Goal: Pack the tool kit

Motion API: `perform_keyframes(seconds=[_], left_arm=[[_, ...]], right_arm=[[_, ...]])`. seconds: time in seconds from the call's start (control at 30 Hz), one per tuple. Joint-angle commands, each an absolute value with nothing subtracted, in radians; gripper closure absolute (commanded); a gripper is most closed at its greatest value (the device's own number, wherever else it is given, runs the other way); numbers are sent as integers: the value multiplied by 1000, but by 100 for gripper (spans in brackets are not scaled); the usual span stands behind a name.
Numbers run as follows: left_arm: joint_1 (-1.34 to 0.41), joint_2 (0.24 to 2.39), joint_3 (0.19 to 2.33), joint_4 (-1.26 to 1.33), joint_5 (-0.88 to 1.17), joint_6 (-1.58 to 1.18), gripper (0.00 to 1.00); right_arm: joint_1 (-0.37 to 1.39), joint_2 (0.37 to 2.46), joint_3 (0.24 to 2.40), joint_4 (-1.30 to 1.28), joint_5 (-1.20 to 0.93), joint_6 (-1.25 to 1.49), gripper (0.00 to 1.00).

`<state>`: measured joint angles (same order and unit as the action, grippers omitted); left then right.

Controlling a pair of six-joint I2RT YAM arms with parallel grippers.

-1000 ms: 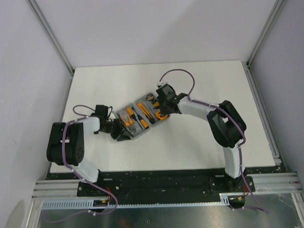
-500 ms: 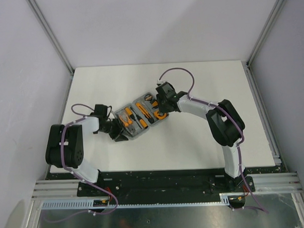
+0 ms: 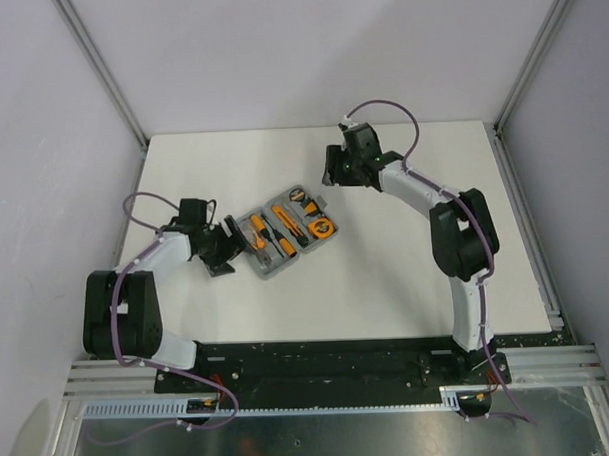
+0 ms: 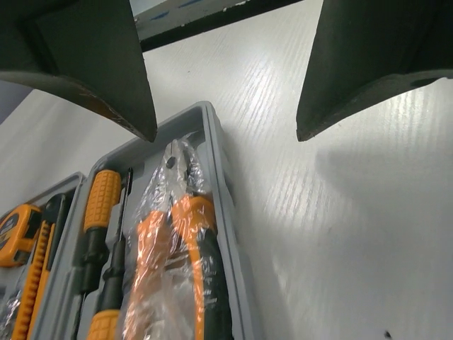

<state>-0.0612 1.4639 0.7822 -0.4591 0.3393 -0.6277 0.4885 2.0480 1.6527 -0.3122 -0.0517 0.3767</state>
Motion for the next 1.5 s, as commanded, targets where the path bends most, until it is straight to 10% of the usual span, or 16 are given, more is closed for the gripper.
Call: perform_keyframes(seconds=[0.0,0.3,0.93,1.47], left_arm=[[-41,1444,837,-461,282,-615,15],[10,1456,859,-461,258,-623,25],[67,1518,828,-462,195,-644,48],[65,1630,844,-473,219,-677,68]], right_arm=[[479,2138,1732,-300,-260,285,41],[469,2216,1761,-307,-400,273,46],[452,2231,1762,-314,-400,291,98],[468,2087,1804,-347,-359,305,100]])
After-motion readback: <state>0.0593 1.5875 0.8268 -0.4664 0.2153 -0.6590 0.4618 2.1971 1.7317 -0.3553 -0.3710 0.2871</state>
